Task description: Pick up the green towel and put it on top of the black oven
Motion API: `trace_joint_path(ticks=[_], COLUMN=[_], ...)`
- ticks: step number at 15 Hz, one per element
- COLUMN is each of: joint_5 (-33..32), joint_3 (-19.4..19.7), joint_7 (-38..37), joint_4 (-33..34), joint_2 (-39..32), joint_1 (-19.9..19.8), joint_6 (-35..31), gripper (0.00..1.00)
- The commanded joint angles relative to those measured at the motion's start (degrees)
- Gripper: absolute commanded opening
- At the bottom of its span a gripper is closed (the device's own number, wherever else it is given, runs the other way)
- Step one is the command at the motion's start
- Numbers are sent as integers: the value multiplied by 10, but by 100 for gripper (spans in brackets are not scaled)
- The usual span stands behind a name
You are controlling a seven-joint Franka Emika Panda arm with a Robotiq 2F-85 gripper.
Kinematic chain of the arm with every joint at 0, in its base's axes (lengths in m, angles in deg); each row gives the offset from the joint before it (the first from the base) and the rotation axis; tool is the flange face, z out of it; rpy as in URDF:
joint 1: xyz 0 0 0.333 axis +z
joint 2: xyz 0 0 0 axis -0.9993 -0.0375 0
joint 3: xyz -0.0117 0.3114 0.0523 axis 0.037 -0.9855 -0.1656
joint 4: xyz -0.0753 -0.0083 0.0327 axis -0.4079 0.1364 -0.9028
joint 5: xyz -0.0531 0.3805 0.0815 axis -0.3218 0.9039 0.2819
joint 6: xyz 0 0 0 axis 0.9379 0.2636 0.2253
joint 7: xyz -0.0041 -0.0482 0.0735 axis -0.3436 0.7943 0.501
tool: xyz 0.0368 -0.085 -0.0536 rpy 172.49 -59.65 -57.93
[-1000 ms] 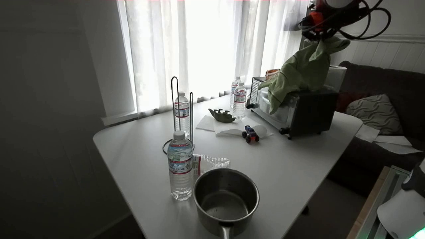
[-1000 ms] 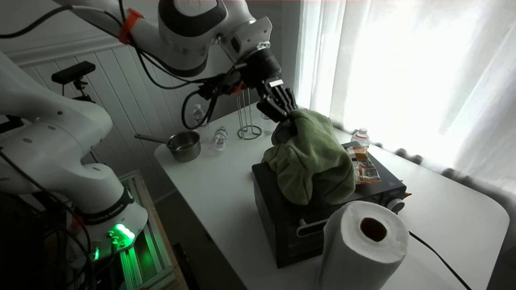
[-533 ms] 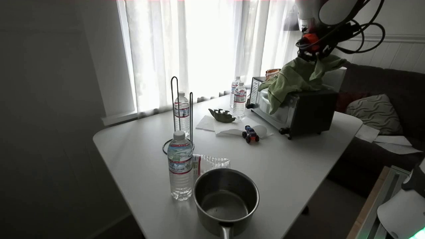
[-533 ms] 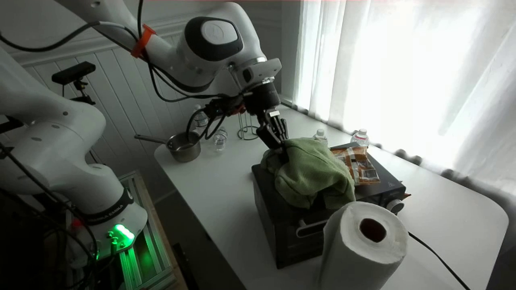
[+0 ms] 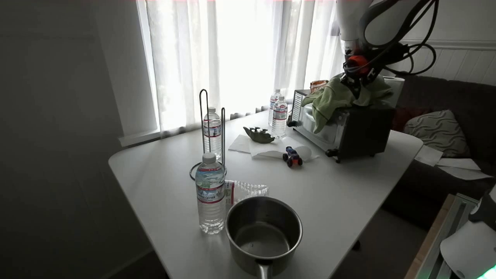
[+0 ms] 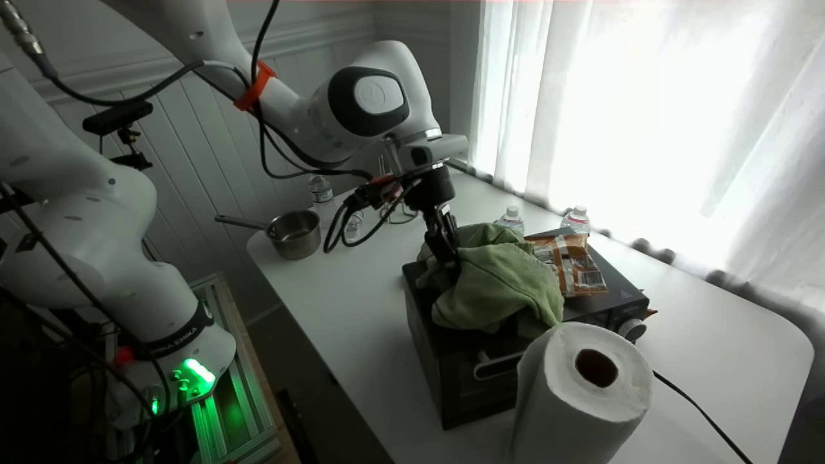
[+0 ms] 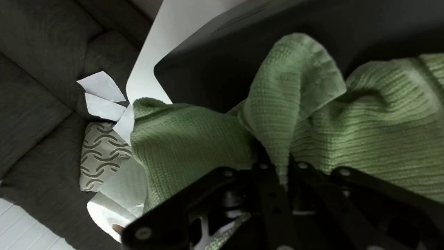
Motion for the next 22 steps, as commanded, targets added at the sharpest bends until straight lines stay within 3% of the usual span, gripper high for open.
trace_joint_path(ticks=[1,11,17,22], joint_5=[29,215,290,380], joint_3=[31,38,25,37], joint_7=[44,232,303,424], joint_4=[17,25,28,22], joint_2=[-14,95,162,201], joint_1=[28,54,50,73], joint_6=[-3,14,8,7], gripper=[34,99,100,100])
